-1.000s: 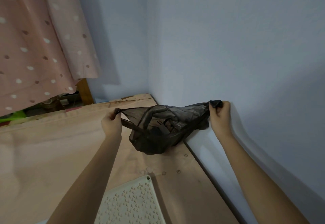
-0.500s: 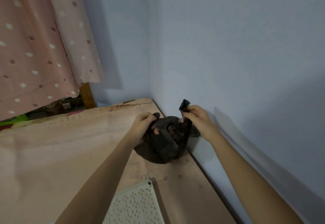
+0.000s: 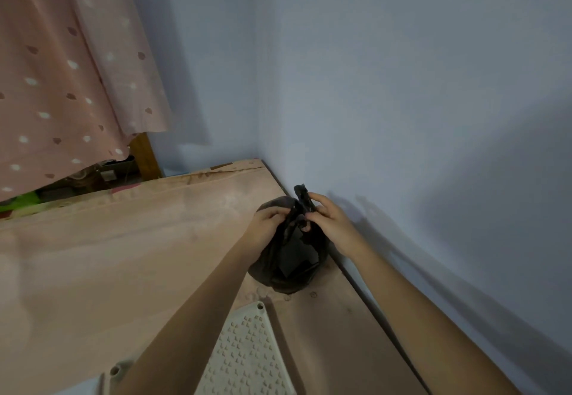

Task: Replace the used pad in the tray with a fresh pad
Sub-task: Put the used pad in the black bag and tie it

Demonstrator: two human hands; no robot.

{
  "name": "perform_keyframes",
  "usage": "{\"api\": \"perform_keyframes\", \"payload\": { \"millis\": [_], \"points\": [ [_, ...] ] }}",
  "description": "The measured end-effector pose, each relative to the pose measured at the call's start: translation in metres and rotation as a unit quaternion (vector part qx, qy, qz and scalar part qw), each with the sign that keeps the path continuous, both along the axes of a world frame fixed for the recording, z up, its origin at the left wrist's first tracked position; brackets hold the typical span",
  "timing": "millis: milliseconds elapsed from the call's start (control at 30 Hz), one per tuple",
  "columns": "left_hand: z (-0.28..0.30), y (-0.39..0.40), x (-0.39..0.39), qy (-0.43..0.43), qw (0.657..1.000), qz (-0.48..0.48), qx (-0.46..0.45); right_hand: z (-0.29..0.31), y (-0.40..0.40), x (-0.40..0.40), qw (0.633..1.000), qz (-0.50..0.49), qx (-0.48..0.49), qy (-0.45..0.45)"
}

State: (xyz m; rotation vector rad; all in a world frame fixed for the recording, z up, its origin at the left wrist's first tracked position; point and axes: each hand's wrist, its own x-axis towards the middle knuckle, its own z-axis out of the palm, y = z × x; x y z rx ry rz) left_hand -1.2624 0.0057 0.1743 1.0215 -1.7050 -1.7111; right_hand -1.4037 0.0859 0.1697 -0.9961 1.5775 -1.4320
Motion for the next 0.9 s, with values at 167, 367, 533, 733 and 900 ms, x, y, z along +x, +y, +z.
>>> {"api": "perform_keyframes", "payload": {
  "millis": [167,367,533,733,900],
  "points": [
    [-0.013,-0.004,0.006,0.01,0.998,0.013,-0.062,-0.014,0.002,-0.005,0.998,-0.026,-0.007,-0.053],
    [-0.019,-0.001,-0.001,0.011,0.999,-0.003,-0.049,-0.02,0.0,0.006,0.989,0.077,0.036,-0.122],
    [-0.024,0.0,-0.006,-0.03,0.999,0.024,-0.026,-0.026,-0.002,0.011,0.993,0.083,0.085,0.019],
    [-0.018,0.001,-0.003,-0.055,0.998,-0.015,0.019,-0.033,0.0,0.016,0.996,0.049,0.07,-0.025],
    [-0.022,-0.003,-0.003,-0.091,0.996,0.008,-0.018,-0.037,0.0,0.018,0.997,0.041,0.058,-0.005]
  ]
}}
